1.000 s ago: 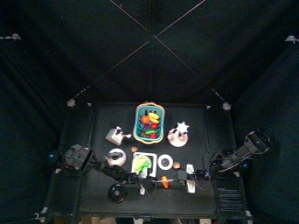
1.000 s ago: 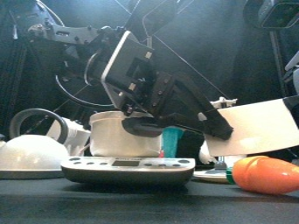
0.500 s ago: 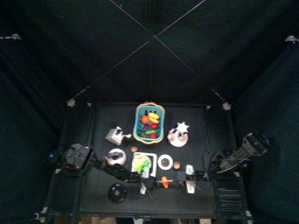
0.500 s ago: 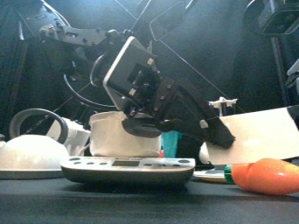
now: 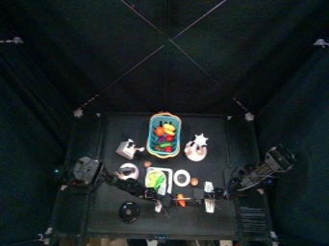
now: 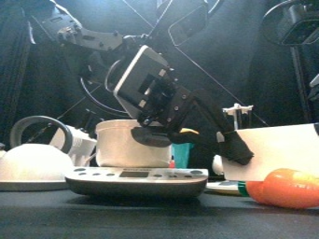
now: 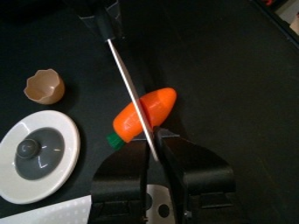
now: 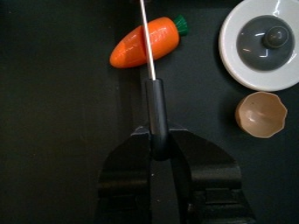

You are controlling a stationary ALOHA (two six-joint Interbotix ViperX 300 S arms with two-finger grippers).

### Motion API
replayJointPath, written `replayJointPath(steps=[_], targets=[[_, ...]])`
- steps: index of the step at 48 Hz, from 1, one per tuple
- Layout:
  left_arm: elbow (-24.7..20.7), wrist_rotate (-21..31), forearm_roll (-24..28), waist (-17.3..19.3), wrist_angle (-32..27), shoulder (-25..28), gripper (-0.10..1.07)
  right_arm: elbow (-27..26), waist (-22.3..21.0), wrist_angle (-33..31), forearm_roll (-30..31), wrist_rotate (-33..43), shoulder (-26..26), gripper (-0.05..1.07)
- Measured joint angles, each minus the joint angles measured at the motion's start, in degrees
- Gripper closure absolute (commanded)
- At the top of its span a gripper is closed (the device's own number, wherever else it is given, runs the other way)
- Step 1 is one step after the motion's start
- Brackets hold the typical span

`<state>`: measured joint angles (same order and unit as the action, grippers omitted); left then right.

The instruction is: Cut carrot

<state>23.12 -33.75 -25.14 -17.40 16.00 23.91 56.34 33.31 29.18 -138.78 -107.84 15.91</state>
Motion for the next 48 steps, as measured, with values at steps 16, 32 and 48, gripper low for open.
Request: replayJointPath(steps=[16,32,48], targets=[[-1.23,0.18,1.41,0.44,-2.29,0.88,0.43,0.18,-0.35,0.0,-0.09,0.0,-0.09,0.58],[-1.32,0.26,1.49,0.53,-2.46,1.05,0.43,0.18,-0.53,-0.09,-0.09,0.0,-0.62,0.58],[-1.41,0.26,1.58,0.53,-2.55,1.14,0.43,0.09,-0.62,-0.09,-0.09,-0.09,-1.93,0.58]])
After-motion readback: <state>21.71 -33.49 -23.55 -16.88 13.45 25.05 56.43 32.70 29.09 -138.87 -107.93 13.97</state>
